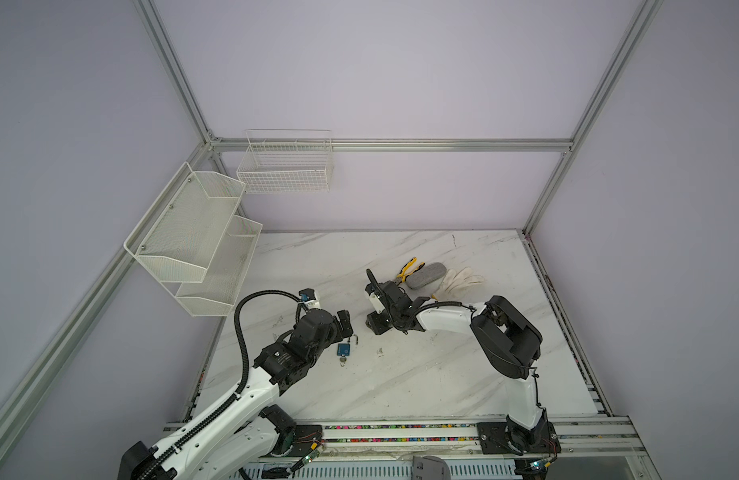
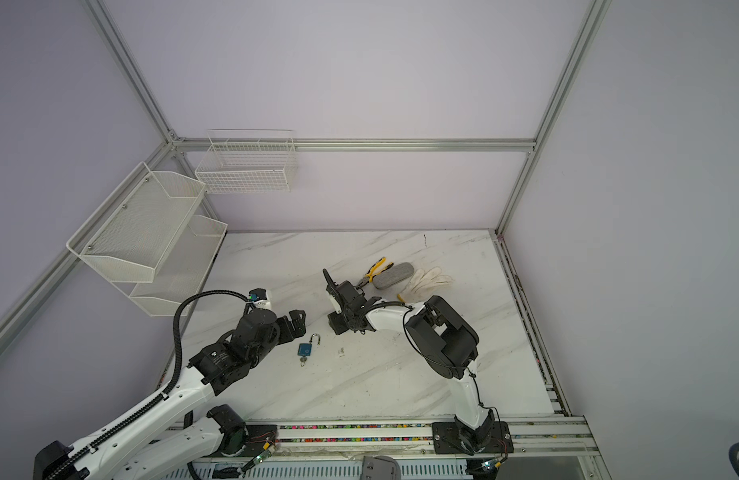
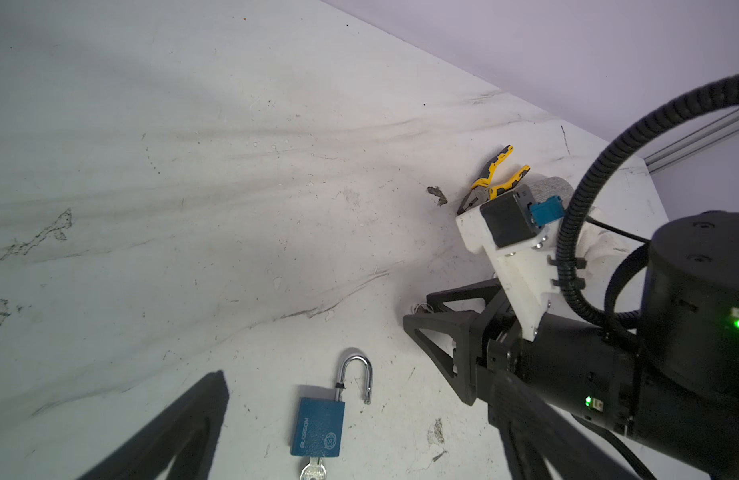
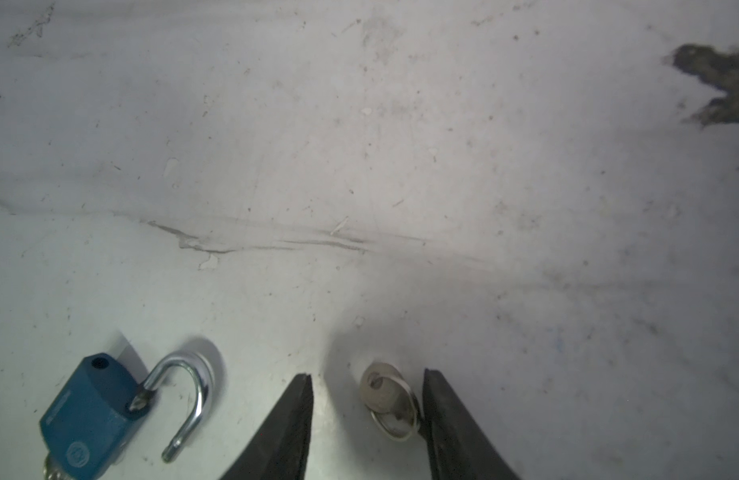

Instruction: Unlock with the key

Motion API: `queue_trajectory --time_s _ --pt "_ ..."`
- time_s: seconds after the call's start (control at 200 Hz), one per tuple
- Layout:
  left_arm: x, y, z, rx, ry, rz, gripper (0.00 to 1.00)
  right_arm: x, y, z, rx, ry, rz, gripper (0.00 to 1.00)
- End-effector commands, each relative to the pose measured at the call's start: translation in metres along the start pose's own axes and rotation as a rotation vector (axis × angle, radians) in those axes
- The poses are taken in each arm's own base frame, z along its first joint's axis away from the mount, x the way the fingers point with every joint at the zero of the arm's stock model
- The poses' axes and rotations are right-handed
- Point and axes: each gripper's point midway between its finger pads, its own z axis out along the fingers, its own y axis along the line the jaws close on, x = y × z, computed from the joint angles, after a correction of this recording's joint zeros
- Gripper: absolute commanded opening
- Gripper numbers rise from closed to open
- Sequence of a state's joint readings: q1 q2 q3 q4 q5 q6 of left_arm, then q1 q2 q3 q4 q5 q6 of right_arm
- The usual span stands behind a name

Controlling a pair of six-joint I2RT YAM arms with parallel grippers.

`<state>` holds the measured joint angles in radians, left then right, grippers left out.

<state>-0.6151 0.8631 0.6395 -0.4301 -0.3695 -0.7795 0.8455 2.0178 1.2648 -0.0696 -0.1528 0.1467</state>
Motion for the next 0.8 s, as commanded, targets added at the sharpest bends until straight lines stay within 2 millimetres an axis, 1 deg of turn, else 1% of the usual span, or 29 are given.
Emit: queue_trajectory --time_s 0.0,0.09,0.145,0.27,0.31,0.46,0.645,0.795 --pt "0.000 0.000 0.003 0.010 -0.014 -0.032 1.00 -0.007 0.007 -0.014 0.005 -0.031 -0.009 0.44" --pt "-0.001 0.000 0.003 0.011 -0.017 -0.033 1.00 -0.009 0.011 -0.016 -0.001 -0.044 -0.012 0.40" --pt "-0.001 0.000 0.003 0.011 -0.017 -0.033 1.00 -0.009 0.013 -0.015 -0.005 -0.041 -0.014 0.40" --pt "-0.001 0.002 0.004 0.008 -0.019 -0.035 1.00 -0.006 0.010 -0.010 0.013 -0.030 -0.011 0.37" --pt "0.000 0.001 0.004 0.010 -0.019 -0.035 1.00 -0.007 0.011 -0.009 0.011 -0.030 -0.013 0.37" --pt "0.001 0.003 0.005 0.007 -0.017 -0.036 1.00 -0.006 0.006 -0.006 0.037 -0.026 0.000 0.36" --pt "0.003 0.005 0.007 0.005 -0.017 -0.041 1.00 -0.008 0.010 -0.002 0.023 -0.029 0.015 0.31" --pt "0.003 0.006 0.006 0.004 -0.019 -0.043 1.00 -0.005 0.012 0.001 0.016 -0.019 0.015 0.30"
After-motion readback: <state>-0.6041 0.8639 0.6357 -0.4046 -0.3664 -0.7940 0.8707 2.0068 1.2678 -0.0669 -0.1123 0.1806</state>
